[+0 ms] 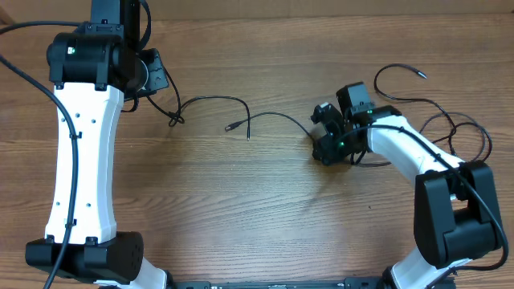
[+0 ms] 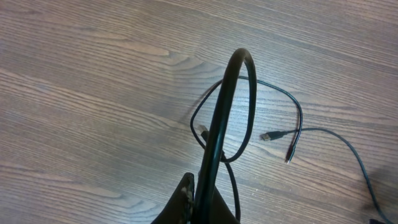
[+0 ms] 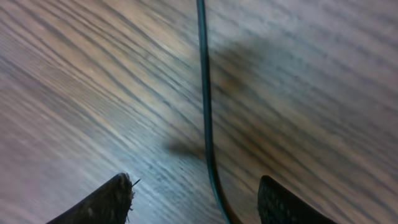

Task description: Untangle cables

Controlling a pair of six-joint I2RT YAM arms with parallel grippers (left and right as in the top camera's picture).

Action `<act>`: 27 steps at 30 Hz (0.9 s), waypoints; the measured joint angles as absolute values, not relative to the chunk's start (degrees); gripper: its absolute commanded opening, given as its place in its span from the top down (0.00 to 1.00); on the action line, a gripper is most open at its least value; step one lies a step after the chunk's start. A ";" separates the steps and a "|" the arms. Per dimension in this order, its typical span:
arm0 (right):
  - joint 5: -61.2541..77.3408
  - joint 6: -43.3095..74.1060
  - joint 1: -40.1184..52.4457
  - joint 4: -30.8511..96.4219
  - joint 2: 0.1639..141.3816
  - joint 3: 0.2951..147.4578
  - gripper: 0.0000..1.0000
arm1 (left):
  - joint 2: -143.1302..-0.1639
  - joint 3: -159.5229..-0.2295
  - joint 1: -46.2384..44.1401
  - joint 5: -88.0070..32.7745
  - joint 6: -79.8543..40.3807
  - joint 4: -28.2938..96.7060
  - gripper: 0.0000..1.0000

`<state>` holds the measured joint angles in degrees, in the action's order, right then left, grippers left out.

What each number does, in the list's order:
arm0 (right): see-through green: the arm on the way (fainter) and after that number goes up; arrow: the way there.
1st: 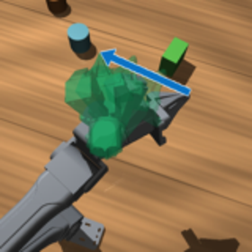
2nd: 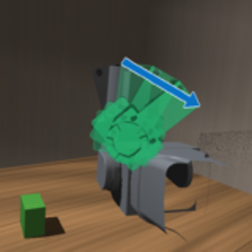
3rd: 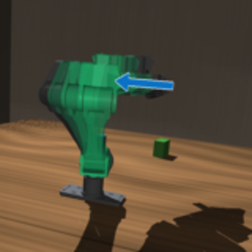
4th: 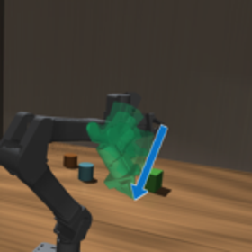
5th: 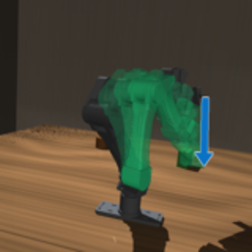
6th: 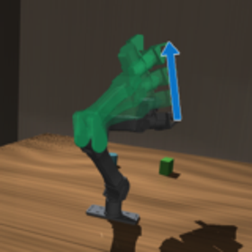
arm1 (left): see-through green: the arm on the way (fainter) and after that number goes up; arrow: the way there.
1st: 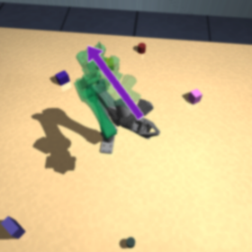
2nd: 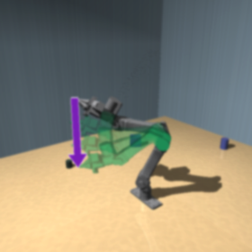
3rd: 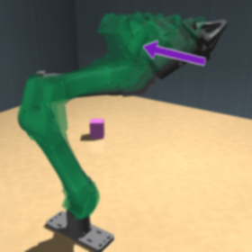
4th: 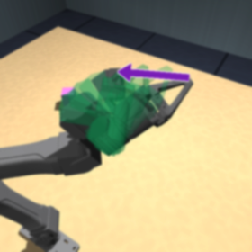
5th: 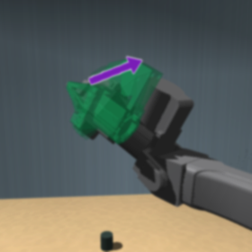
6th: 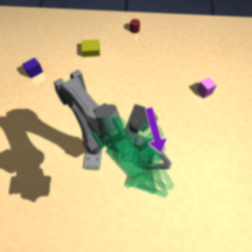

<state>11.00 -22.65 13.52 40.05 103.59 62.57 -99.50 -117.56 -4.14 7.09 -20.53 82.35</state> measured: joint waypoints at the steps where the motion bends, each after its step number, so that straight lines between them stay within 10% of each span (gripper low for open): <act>1: 10.70 -22.76 13.52 39.48 103.59 61.89 0.36 | -99.50 -117.56 -4.14 7.07 -20.53 82.35 0.96; 27: 6.59 -19.77 13.56 36.88 103.02 57.56 0.96 | -99.50 -117.56 -4.14 7.07 -20.53 82.54 0.96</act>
